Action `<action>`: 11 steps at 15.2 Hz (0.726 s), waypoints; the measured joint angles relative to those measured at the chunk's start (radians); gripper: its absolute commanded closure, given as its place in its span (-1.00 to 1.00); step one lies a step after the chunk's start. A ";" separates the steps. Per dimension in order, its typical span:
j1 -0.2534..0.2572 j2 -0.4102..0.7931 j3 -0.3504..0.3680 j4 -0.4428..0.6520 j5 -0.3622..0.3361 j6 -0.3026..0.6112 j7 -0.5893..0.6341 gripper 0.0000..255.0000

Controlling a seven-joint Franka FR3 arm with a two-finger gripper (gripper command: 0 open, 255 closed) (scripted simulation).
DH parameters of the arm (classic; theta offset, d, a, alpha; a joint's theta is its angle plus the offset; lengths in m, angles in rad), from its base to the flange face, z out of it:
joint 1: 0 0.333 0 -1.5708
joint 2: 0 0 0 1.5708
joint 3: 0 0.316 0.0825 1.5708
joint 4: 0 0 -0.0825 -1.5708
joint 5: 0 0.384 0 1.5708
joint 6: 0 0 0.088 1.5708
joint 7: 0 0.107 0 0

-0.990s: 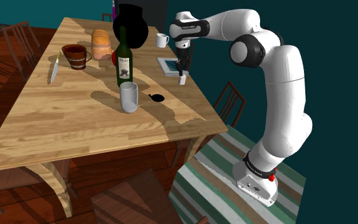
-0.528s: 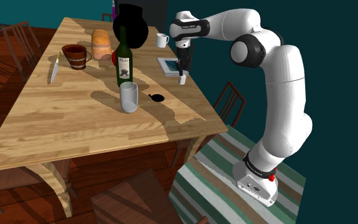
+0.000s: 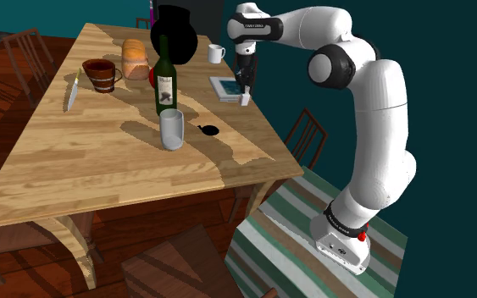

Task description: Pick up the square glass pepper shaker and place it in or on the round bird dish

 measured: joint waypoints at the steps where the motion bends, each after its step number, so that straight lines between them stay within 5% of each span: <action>1: 0.000 -0.007 -0.001 0.003 -0.001 -0.010 -0.001 1.00; 11: -0.005 0.004 -0.001 0.151 0.000 -0.146 -0.006 1.00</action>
